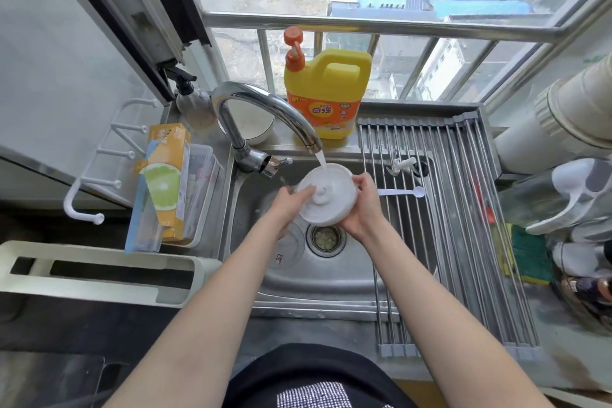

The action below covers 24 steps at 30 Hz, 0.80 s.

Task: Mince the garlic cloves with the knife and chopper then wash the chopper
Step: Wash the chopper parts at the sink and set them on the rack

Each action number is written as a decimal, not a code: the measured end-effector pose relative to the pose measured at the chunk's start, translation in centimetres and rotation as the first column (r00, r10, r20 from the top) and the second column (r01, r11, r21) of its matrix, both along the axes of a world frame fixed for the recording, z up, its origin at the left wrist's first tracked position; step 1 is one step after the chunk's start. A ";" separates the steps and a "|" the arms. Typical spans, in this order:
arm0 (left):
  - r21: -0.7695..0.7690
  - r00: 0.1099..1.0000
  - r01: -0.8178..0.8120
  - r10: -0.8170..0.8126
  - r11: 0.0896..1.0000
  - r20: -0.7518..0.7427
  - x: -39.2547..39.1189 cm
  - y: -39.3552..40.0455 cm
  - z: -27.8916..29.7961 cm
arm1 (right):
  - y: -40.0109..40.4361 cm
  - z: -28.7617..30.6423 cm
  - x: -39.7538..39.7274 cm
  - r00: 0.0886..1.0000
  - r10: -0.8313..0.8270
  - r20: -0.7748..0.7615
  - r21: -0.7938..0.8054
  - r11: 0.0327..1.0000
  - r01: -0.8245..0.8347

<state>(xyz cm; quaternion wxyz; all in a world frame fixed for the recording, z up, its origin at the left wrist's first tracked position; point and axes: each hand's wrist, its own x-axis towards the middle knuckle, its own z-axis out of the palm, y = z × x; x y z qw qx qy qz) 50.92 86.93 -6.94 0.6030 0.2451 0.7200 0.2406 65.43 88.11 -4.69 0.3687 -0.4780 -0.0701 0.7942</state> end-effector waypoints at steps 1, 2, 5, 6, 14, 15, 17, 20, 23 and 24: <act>-0.126 0.995 -0.023 0.035 0.992 0.096 -0.1 -0.4 0.0 | 0.0 -0.1 -0.2 1.000 -0.010 0.022 -0.005 1.000 0.010; -0.195 0.976 -0.028 0.069 0.980 0.207 -0.2 -0.7 0.3 | -0.1 0.0 -0.4 0.999 -0.019 0.035 -0.003 1.000 0.019; -0.168 0.873 -0.253 0.300 0.953 0.386 0.5 -0.6 0.2 | -0.1 0.6 -1.3 0.976 -0.008 0.218 0.039 0.999 0.000; -0.143 0.851 -0.341 0.369 0.929 0.373 0.9 -0.4 0.2 | 0.0 0.8 -1.5 0.934 0.005 0.358 0.074 0.997 -0.034; 0.396 0.988 -0.040 0.095 0.918 -0.121 2.6 0.9 2.8 | 0.4 -1.5 0.9 0.390 -0.053 0.919 0.233 0.872 -0.430; 0.403 0.990 -0.001 0.058 0.915 -0.128 2.6 1.1 3.1 | 0.4 -1.7 1.4 0.369 -0.043 0.928 0.219 0.865 -0.451; 0.424 0.990 0.051 0.009 0.904 -0.137 2.9 1.4 3.8 | 0.5 -2.1 2.1 0.279 0.014 0.960 0.143 0.832 -0.536; 0.476 0.979 0.117 -0.020 0.872 -0.204 3.6 1.1 4.7 | 0.2 -2.2 2.1 0.325 0.044 0.945 0.146 0.831 -0.537; 0.577 0.952 0.234 -0.064 0.783 -0.300 3.9 0.7 5.3 | -0.2 -1.7 2.1 0.621 -0.064 0.781 0.306 0.906 -0.292; 0.585 0.933 0.294 -0.094 0.756 -0.348 3.8 0.6 5.1 | -0.2 -1.6 2.2 0.712 -0.093 0.696 0.342 0.915 -0.214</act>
